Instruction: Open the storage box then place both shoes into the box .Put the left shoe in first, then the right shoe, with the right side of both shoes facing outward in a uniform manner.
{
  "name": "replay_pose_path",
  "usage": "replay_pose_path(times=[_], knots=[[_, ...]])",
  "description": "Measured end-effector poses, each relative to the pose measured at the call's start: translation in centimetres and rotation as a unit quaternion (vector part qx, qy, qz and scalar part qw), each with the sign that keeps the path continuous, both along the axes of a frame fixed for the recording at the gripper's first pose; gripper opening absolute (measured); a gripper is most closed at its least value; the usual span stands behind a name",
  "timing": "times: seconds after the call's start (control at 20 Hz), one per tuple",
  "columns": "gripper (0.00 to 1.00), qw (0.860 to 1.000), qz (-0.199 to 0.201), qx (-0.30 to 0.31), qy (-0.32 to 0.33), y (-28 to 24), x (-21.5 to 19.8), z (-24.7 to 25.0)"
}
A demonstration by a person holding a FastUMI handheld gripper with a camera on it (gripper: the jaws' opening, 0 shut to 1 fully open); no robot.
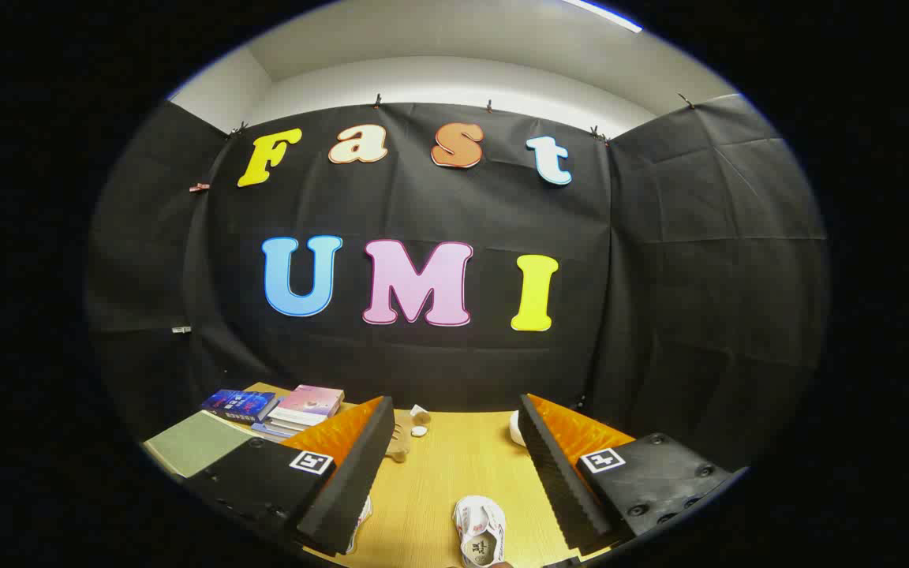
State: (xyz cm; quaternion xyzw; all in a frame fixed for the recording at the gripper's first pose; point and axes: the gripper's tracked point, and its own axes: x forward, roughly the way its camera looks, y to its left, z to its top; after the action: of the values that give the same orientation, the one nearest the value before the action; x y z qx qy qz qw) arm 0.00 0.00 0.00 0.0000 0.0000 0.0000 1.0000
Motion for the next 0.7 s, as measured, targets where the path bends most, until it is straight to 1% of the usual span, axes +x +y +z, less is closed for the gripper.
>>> replay_pose_path(times=[0.5,0.7], knots=[[0.97,1.0,0.016,0.003,0.008,1.1,-0.2,-0.9],[0.97,1.0,0.017,0.006,0.014,1.2,-0.3,-1.2]])
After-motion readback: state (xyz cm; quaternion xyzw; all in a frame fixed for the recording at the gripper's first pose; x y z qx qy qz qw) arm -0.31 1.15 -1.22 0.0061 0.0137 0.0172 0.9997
